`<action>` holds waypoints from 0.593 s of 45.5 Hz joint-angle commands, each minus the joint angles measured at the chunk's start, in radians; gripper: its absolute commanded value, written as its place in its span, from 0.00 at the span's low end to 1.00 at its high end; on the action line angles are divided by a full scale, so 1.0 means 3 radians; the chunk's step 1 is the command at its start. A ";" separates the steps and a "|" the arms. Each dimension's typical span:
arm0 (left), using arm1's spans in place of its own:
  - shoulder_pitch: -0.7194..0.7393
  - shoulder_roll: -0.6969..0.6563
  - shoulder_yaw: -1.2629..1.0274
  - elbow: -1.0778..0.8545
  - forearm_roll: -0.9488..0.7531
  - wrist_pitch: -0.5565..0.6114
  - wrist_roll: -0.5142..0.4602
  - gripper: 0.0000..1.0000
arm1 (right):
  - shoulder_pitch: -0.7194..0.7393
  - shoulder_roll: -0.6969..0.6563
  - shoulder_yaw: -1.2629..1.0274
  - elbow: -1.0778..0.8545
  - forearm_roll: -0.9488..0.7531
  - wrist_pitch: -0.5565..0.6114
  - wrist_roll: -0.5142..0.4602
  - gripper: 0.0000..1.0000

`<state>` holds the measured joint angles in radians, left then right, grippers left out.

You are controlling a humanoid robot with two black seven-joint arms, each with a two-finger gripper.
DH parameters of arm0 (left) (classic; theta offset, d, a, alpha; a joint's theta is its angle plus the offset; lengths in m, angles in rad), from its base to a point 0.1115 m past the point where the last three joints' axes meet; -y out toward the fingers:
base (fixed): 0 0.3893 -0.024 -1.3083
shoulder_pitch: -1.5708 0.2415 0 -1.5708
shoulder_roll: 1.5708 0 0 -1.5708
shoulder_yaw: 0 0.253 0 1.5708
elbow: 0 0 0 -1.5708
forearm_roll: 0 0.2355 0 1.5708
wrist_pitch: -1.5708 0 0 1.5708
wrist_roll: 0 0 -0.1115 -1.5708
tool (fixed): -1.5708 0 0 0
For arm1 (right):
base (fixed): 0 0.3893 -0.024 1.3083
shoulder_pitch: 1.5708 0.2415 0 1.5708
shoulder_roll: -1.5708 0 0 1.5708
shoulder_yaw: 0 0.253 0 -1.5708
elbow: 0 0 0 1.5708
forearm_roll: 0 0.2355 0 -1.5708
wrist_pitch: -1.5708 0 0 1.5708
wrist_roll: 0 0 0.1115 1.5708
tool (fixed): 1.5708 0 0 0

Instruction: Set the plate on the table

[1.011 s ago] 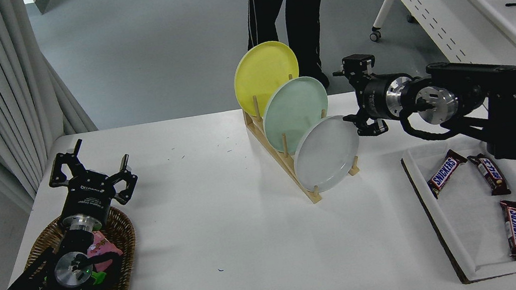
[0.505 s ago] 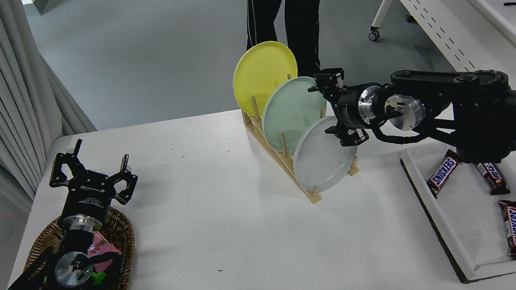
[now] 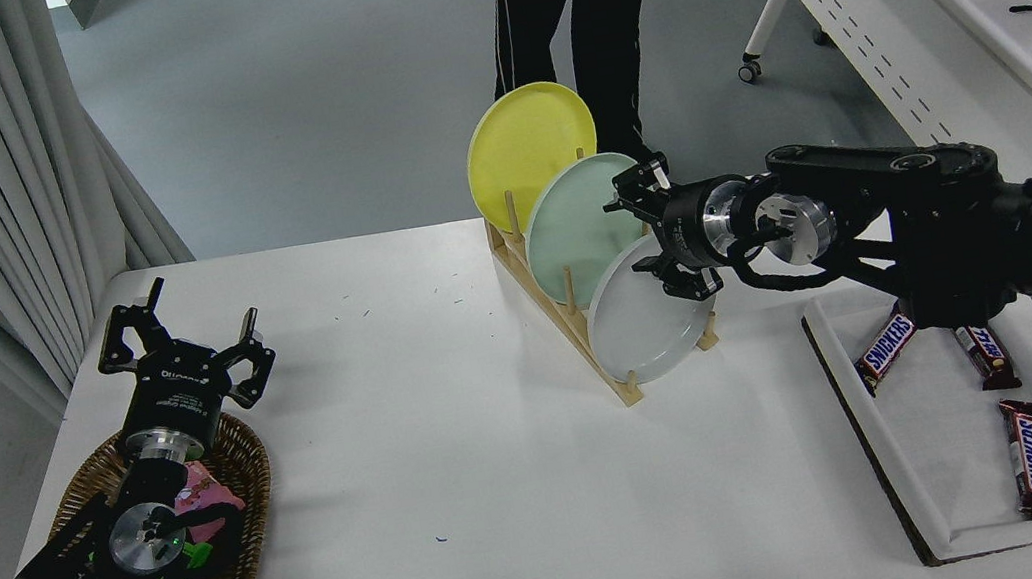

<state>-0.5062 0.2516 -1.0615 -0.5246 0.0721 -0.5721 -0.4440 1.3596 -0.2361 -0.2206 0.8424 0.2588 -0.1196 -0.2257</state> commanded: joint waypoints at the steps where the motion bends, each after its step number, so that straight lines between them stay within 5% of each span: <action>1: 0.0000 0.0000 0.0000 0.0000 0.0000 0.0000 0.0002 1.00 | -0.0007 -0.0011 0.0020 -0.0001 0.0007 -0.0118 -0.0009 0.64; 27: 0.0000 0.0000 0.0000 0.0000 0.0000 0.0000 0.0002 1.00 | -0.0027 -0.0046 0.0025 0.0014 0.0048 -0.0184 -0.0009 0.49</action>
<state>-0.5062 0.2516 -1.0615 -0.5246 0.0721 -0.5721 -0.4435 1.3539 -0.2460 -0.2137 0.8443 0.2692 -0.1703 -0.2284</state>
